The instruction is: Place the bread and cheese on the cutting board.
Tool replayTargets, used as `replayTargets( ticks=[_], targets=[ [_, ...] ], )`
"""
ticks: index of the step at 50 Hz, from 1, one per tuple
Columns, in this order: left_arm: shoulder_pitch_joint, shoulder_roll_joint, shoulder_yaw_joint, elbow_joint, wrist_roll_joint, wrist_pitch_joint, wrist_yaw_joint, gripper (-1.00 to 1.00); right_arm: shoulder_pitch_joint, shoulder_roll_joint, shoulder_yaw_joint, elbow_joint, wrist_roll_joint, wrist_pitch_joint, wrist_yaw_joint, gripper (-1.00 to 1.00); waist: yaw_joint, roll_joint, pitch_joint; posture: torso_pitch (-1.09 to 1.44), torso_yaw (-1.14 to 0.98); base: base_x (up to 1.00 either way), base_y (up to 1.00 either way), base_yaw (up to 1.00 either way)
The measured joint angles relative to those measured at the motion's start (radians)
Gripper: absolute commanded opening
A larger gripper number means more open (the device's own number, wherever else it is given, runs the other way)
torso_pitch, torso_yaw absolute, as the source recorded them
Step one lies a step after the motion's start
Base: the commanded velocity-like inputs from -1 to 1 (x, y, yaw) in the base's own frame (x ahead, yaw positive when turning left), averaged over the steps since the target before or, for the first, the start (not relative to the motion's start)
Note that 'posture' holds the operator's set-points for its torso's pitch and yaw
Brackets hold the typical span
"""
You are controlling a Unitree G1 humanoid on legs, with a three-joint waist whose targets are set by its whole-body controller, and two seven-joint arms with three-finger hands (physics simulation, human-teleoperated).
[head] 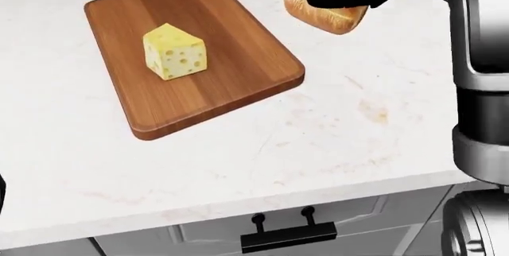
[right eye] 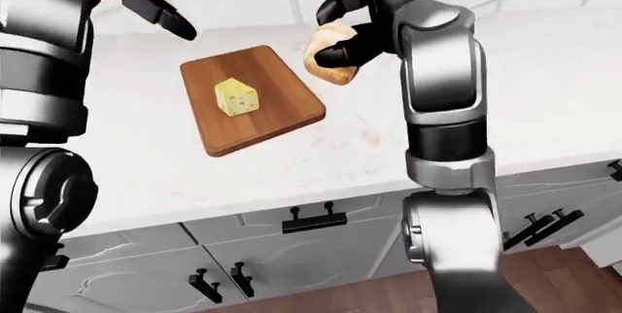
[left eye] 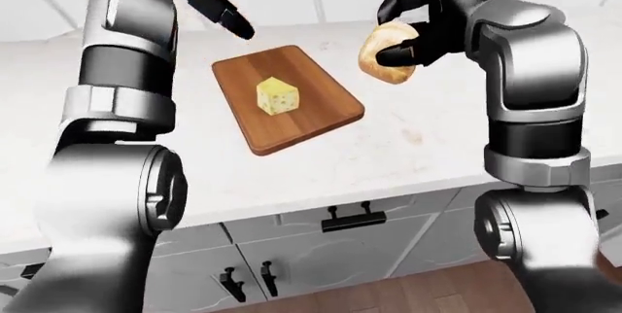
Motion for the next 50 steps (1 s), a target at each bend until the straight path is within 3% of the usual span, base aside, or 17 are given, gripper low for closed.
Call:
replayTargets(
  ticks=[6,9,16,23,35,50],
  targets=[
    [-0.012,0.084,0.006,-0.003,-0.005,0.023,-0.048,1.00,-0.149,0.032,0.020,0.289,-0.062,-0.136,-0.015,-0.94,-0.003,0.008,-0.001,0.00,0.00,0.00,0.00,0.00],
    [-0.025,0.112,0.013,0.007,-0.005,0.029,-0.065,1.00,-0.204,0.074,0.001,0.430,-0.073,-0.195,-0.035,-0.94,-0.003,0.009,0.001,0.00,0.00,0.00,0.00,0.00],
    [-0.035,0.140,0.023,0.031,-0.013,0.024,-0.068,1.00,-0.307,0.148,0.010,0.728,-0.085,-0.346,-0.115,-0.94,-0.003,0.017,0.003,0.00,0.00,0.00,0.00,0.00],
    [-0.065,0.140,0.022,0.074,-0.021,0.023,-0.046,1.00,-0.318,0.218,0.013,0.898,-0.079,-0.432,-0.182,-0.94,-0.002,0.021,0.004,0.00,0.00,0.00,0.00,0.00],
    [-0.038,0.150,0.026,0.081,-0.042,-0.001,-0.026,1.00,-0.311,0.251,0.030,0.948,-0.107,-0.502,-0.242,-0.95,-0.005,0.027,0.001,0.00,0.00,0.00,0.00,0.00],
    [0.000,0.149,0.021,0.099,-0.043,-0.015,-0.008,1.00,-0.288,0.267,0.030,0.949,-0.131,-0.509,-0.239,-0.95,-0.005,0.028,0.000,0.00,0.00,0.00,0.00,0.00]
  ],
)
